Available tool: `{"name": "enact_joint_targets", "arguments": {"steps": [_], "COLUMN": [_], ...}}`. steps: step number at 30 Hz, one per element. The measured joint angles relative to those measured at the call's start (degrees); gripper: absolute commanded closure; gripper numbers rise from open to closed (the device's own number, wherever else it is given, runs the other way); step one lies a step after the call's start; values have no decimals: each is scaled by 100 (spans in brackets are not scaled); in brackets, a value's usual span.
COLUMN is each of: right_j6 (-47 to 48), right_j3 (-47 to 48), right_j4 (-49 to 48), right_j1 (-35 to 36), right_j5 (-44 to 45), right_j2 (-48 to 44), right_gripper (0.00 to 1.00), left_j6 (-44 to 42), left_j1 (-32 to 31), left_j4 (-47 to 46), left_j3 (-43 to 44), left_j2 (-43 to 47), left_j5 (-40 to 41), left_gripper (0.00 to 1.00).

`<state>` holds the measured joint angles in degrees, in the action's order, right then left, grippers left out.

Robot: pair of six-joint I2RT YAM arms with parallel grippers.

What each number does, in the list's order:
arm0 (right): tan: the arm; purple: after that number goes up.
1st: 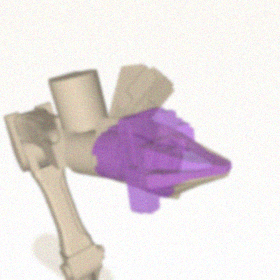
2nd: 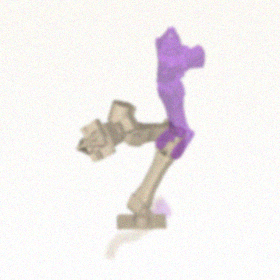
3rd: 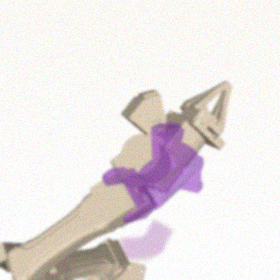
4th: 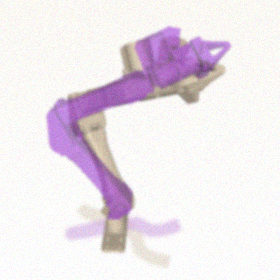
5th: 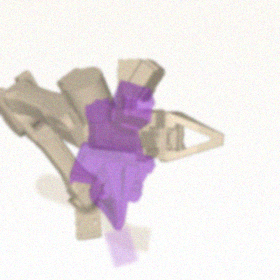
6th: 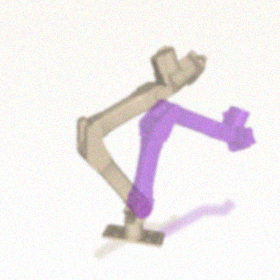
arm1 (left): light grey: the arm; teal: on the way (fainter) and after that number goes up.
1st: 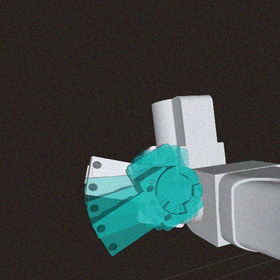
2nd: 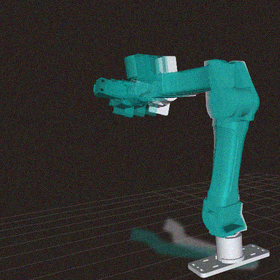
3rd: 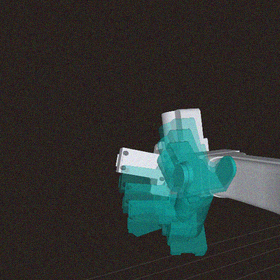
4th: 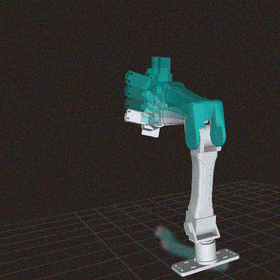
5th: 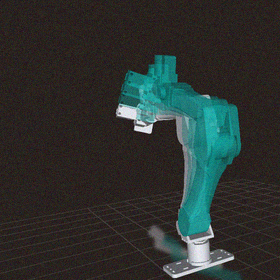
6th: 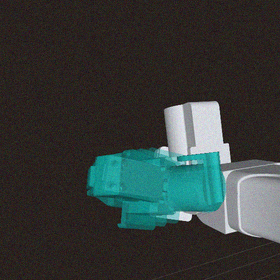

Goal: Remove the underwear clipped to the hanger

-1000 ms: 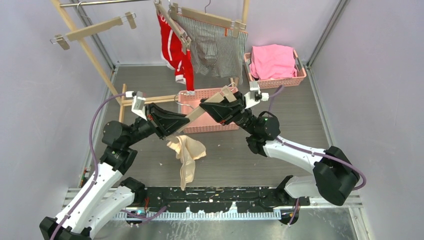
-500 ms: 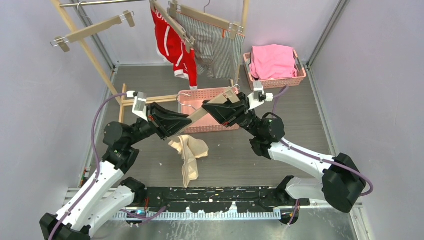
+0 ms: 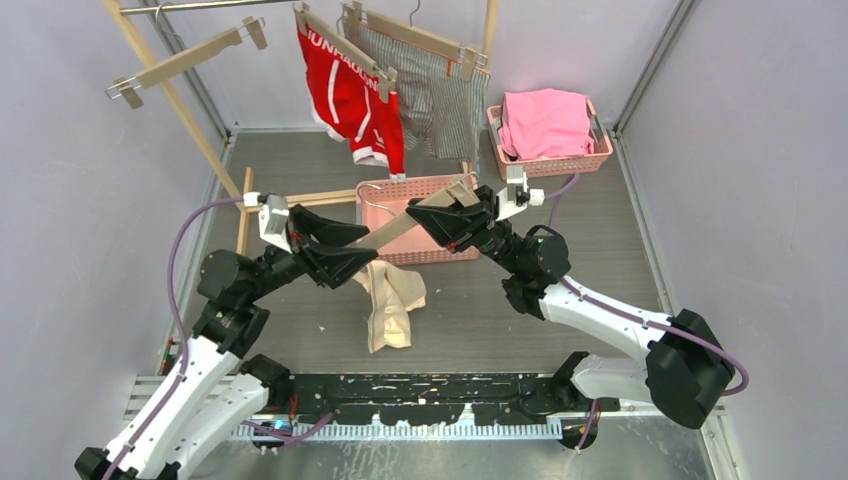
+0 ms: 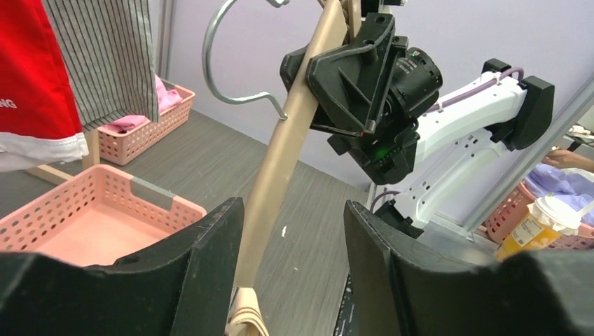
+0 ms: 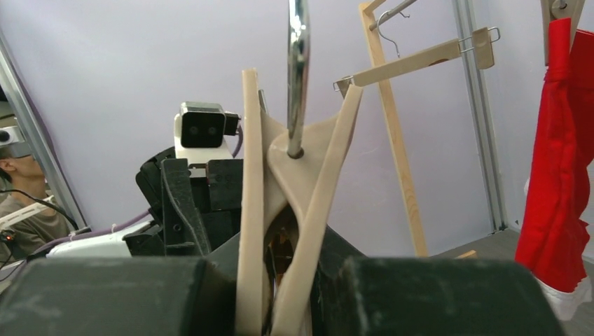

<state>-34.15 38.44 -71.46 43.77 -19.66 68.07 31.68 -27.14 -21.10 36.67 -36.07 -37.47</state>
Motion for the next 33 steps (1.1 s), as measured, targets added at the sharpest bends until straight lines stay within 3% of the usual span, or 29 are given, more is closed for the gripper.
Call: {"name": "enact_joint_targets", "arguments": {"steps": [12, 21, 23, 26, 29, 32, 33], "right_j6": [-70, -160, -173, -168, -162, -208, -251], "right_j3": [2, 2, 2, 0, -9, -9, -9], "right_j4": [136, 127, 133, 160, 188, 151, 138], "right_j1": [-2, -2, -2, -4, -13, -42, -55], "right_j5": [-254, -306, -310, -308, -282, -240, -221], "right_j2": [-337, -780, -780, -780, -780, -780, -780], "right_gripper": [99, 99, 99, 99, 99, 99, 99], "left_j6": [-1163, -1202, -1154, -1080, -940, -859, -855], "left_j1": [0, -2, -2, -2, -11, -11, -17], "left_j4": [1801, 2039, 1985, 1825, 1547, 1309, 1263], "left_j3": [254, 232, 205, 140, 50, 9, 7], "left_j2": [645, 592, 564, 516, 474, 380, 350], "left_j5": [378, 413, 354, 216, -9, -348, -435], "left_gripper": [34, 35, 42, 63, 98, 100, 94]}}
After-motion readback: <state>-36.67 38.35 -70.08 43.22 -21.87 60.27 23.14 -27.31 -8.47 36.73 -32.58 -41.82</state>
